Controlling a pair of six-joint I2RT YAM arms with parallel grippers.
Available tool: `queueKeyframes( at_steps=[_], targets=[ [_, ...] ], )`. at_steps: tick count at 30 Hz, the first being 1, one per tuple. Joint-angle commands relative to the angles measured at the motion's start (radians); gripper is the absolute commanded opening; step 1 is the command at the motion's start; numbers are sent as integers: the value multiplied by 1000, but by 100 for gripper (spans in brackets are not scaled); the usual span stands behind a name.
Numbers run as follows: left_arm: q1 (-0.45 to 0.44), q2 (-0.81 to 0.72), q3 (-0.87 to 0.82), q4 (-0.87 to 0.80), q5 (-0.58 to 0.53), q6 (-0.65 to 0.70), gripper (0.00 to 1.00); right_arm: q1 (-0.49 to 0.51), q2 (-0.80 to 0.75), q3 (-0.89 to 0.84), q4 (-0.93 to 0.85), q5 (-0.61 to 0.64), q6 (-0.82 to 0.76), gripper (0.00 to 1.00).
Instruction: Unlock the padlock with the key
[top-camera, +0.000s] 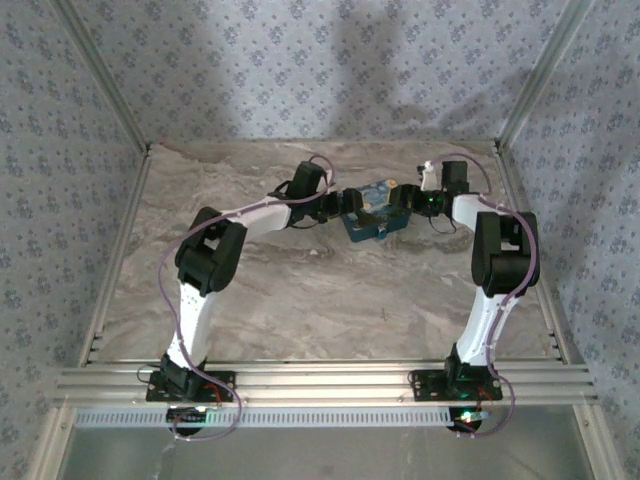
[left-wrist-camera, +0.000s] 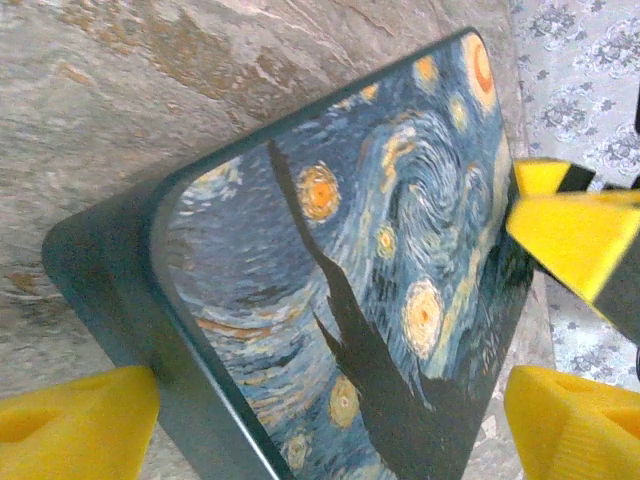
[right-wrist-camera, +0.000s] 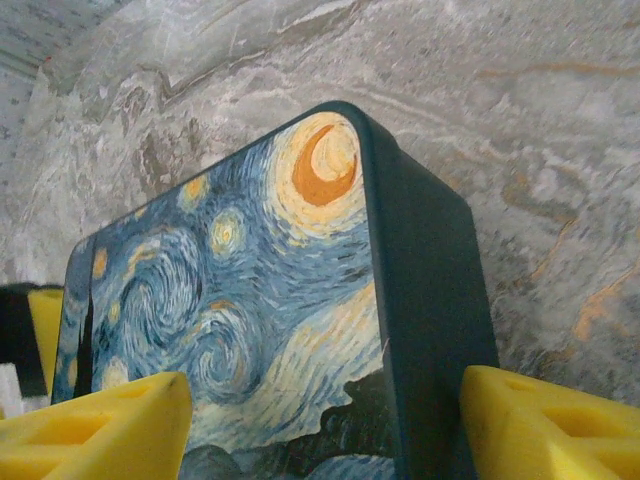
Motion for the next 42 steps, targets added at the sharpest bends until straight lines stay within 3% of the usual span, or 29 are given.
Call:
queueKeyframes(
  at_steps=[1, 14, 22, 29, 37, 42],
  targets=[
    [25, -53, -38, -7, 17, 38, 89, 47, -69, -87, -6, -67, -7, 72],
    [95, -260, -295, -12, -10, 96, 90, 247, -277, -322, 92, -15, 55, 73],
    [136, -309, -357, -45, -41, 128, 91, 349, -335, -397, 97, -8, 88, 74],
    [173, -380, -374, -86, -114, 174, 92, 352, -431, -419, -72, 176, 105, 76],
    [187, -622, -502, -94, -257, 228, 94, 401, -674, -479, -416, 462, 158, 75],
    [171, -751, -608, -58, -273, 220, 94, 457, -769, -538, -563, 518, 221, 71]
  ],
)
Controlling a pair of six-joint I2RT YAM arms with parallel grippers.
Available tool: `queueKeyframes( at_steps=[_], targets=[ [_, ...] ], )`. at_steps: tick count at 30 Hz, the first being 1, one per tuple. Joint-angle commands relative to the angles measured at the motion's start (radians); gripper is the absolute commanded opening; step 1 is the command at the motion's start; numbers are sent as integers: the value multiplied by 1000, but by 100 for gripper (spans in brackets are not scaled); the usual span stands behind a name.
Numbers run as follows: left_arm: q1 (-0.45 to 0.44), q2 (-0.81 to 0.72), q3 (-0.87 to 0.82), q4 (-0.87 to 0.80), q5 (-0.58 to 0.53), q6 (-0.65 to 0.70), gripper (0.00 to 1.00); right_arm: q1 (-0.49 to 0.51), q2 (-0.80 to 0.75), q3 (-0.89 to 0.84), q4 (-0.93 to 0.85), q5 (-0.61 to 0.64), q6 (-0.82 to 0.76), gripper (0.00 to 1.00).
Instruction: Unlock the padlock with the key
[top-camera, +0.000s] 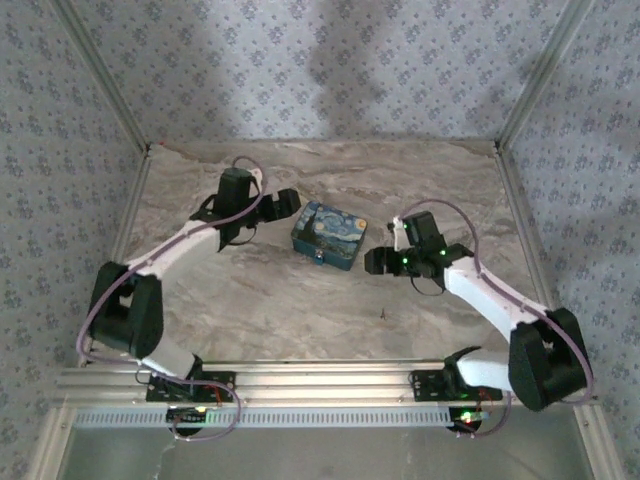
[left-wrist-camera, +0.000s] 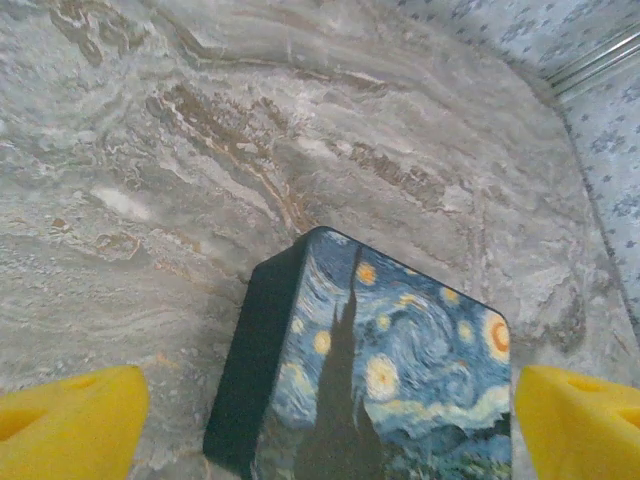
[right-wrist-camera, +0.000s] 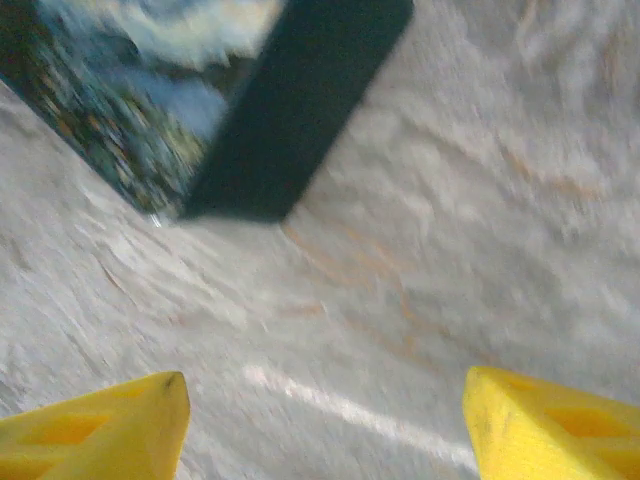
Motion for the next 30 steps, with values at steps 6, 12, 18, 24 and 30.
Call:
queueKeyframes(
  at_steps=[6, 12, 18, 24, 30],
  targets=[
    [-43, -114, -126, 25, -59, 7, 95, 101, -37, -76, -293, 95, 103, 62],
    [-46, -109, -133, 36, -69, 2, 95, 162, 31, -64, -323, 125, 114, 54],
    [-47, -103, -133, 35, -67, 1, 96, 195, 101, -42, -300, 136, 118, 47],
    [-46, -103, -134, 28, -71, 4, 96, 220, 158, -21, -282, 135, 119, 41],
    [-46, -104, -135, 27, -72, 5, 97, 231, 177, -11, -271, 142, 127, 34]
  ],
)
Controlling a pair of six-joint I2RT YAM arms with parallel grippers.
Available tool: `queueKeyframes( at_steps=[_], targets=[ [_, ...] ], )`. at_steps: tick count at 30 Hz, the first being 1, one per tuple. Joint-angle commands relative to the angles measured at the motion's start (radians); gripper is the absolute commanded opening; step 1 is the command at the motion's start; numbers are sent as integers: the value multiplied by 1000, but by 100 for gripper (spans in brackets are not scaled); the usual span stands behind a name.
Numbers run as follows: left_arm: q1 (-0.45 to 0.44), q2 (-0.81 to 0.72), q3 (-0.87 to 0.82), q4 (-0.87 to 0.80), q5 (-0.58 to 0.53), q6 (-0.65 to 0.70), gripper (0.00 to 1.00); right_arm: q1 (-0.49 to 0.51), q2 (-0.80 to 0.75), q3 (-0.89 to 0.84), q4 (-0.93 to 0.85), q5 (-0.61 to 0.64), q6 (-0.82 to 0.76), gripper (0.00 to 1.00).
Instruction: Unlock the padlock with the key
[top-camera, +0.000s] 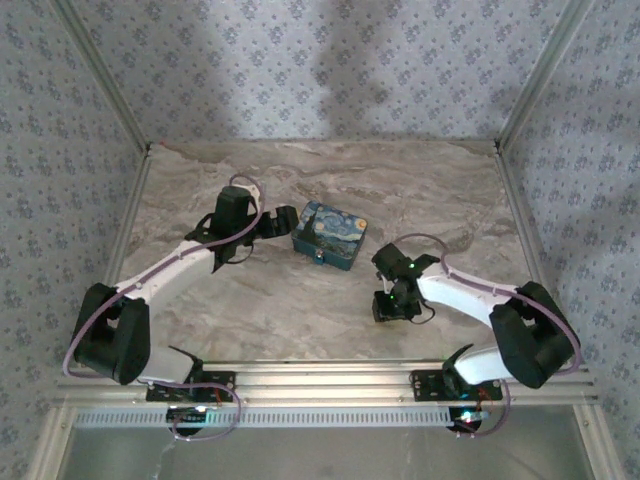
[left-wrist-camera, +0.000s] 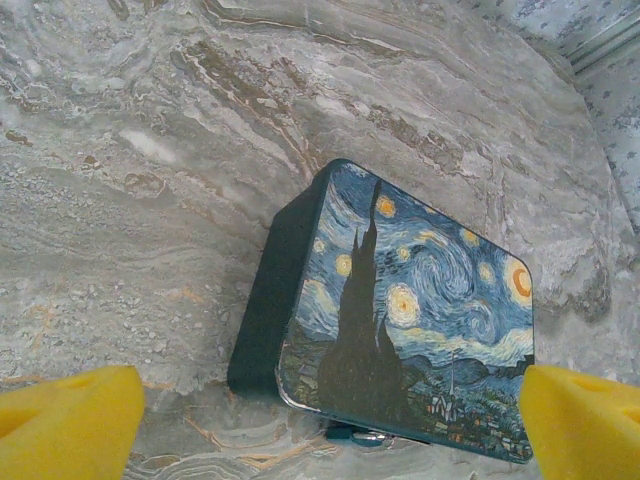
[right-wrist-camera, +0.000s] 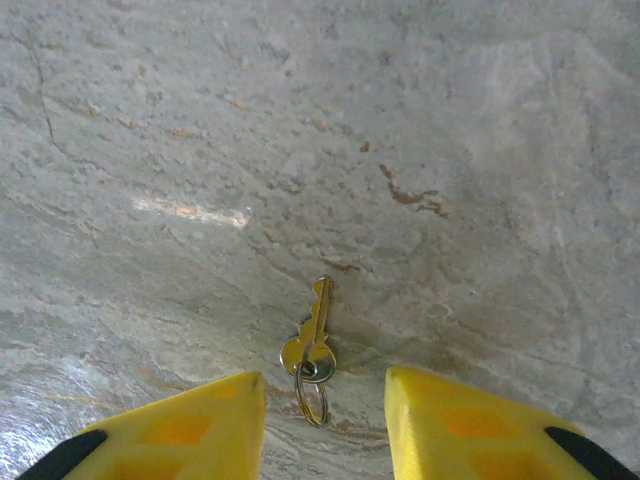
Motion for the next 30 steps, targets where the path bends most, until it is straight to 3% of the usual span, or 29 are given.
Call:
queueKeyframes(
  at_steps=[1, 19, 24, 30],
  targets=[
    [-4, -16, -4, 11, -13, 7, 97, 11, 14, 25, -4, 25, 20, 33],
    [-1, -28, -5, -6, -31, 14, 97, 33, 56, 12, 15, 31, 30, 9],
    [5, -48, -9, -12, -26, 10, 97, 30, 14, 15, 4, 44, 23, 1],
    [15, -86, -32, -3, 20, -39, 98, 10, -83, -8, 68, 30, 23, 0]
  ],
)
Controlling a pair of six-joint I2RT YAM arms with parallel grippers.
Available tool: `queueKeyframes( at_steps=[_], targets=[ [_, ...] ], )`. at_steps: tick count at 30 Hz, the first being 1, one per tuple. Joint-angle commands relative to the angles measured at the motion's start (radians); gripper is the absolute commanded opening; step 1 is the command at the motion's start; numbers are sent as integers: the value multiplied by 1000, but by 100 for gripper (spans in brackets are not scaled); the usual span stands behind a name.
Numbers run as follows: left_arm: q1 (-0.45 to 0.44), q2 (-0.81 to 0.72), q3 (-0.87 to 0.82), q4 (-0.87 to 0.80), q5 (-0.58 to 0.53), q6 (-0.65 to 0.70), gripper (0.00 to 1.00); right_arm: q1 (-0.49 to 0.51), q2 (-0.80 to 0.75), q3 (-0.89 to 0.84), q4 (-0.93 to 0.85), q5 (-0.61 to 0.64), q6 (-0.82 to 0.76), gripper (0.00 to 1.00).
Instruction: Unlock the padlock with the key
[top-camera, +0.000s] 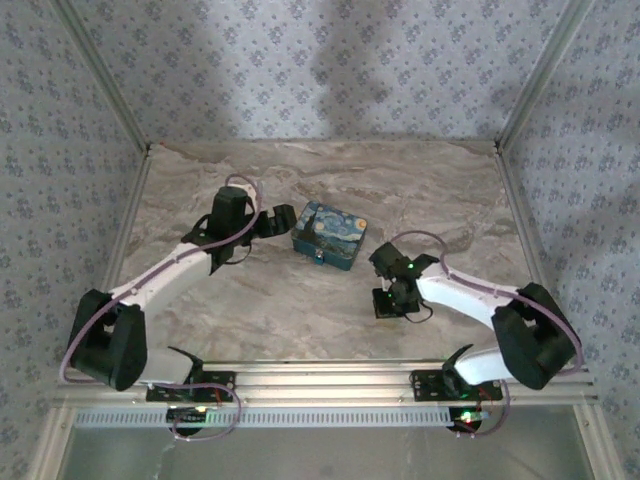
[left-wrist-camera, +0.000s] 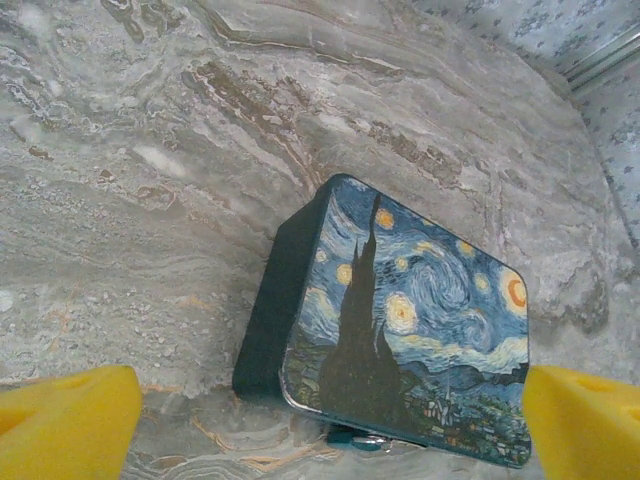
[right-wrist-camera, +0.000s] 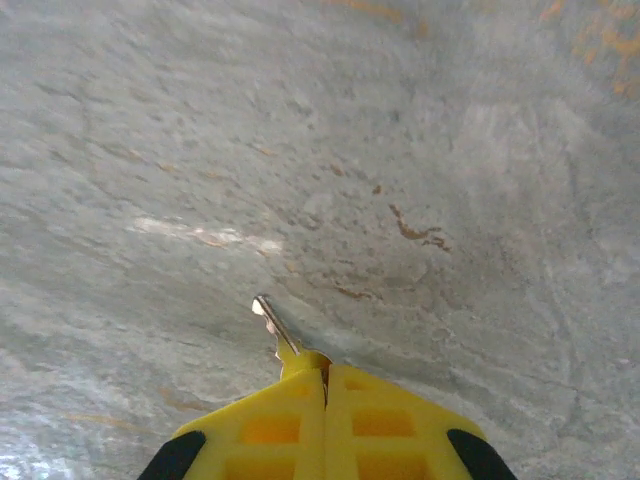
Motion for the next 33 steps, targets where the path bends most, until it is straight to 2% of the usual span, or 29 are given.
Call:
queueKeyframes(
  at_steps=[1, 7, 11, 17, 25, 33],
  targets=[
    [9, -53, -26, 6, 52, -46, 98, -15, -81, -28, 83, -18, 6, 0],
    [2, -76, -64, 89, 181, -200, 97, -47, -183, -53, 248, -50, 11, 0],
    [-27, -60, -71, 163, 263, -379, 95, -61, -215, -34, 358, -62, 23, 0],
    [-101, -19, -58, 282, 277, -573, 91, -54, -226, 1, 553, -21, 46, 0],
    [-175, 44, -20, 341, 244, -625, 77, -6, -189, 53, 694, 48, 35, 0],
    [-226, 113, 18, 375, 250, -626, 58, 35, -141, 91, 724, 48, 32, 0]
  ],
)
